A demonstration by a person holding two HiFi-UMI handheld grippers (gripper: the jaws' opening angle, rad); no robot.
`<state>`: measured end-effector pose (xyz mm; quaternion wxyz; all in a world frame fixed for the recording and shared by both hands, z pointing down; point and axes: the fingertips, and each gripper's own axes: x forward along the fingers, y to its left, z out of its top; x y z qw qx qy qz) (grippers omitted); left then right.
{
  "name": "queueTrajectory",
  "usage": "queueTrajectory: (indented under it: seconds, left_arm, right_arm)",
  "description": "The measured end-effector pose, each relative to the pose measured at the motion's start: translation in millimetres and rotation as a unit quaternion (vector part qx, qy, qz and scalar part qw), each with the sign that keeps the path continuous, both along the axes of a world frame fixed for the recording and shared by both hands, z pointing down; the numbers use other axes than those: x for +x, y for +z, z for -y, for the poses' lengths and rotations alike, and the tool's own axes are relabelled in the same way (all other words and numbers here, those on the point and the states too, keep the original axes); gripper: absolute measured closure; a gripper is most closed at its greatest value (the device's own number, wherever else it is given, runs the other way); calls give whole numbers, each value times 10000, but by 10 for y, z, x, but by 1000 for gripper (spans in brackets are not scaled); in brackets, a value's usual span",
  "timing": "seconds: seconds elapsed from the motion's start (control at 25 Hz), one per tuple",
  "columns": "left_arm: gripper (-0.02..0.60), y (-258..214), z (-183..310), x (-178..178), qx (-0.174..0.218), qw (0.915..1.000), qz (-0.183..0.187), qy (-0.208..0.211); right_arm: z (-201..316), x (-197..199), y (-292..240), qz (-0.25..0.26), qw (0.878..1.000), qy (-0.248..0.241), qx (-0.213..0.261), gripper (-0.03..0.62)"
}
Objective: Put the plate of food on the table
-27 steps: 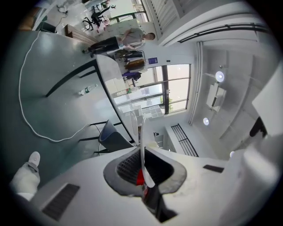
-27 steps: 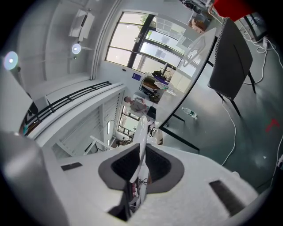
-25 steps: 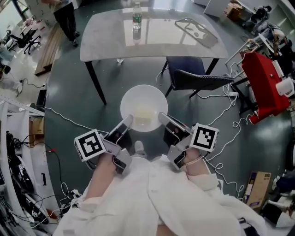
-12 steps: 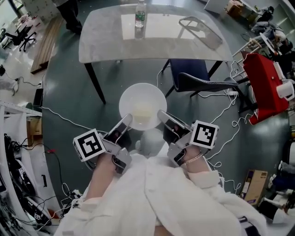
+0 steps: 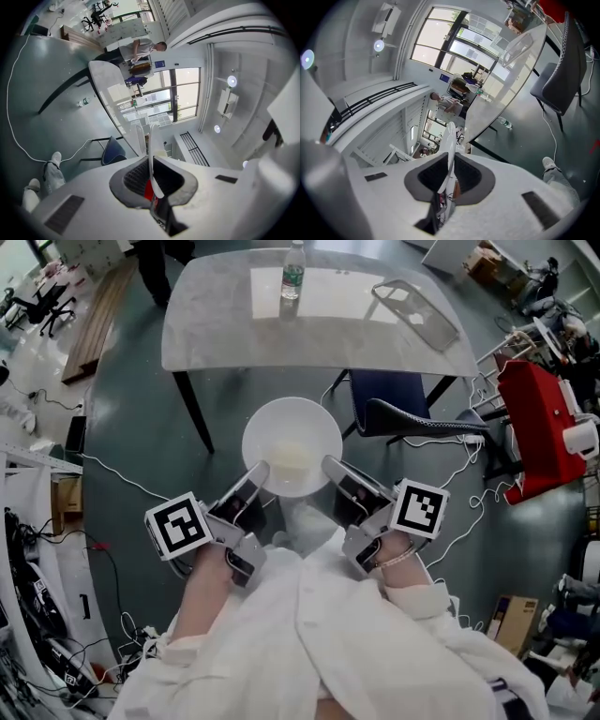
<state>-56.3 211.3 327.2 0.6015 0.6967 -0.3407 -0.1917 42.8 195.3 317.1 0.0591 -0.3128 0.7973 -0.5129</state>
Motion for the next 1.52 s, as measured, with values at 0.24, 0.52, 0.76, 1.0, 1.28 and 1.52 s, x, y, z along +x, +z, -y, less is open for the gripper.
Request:
queueTrajectory:
  seconds: [0.24, 0.52, 0.76, 1.0, 1.28, 1.52]
  left_arm:
    - [558, 113, 261, -13, -120, 9997, -63, -191]
    - [558, 117, 812, 69, -203, 9993, -24, -311]
    - [558, 73, 1388, 224, -195, 9991, 34, -388]
    - [558, 23, 1858, 410, -187, 9985, 14, -512]
    - [558, 104, 2181, 529, -200, 9981, 131, -560]
    - [558, 163, 2295, 531, -363, 9971, 67, -663]
  right_arm:
    - [304, -33, 85, 197, 9997, -105, -12, 566]
    - [914, 42, 124, 350, 9991, -147, -169, 566]
    - [1505, 166, -30, 193, 9990, -388, 144, 566]
    - [2007, 337, -65, 251, 9985, -452, 159, 566]
    - [2339, 479, 55, 228, 9987, -458, 89, 566]
    - [2481, 444, 87, 219, 9981, -572, 98, 566]
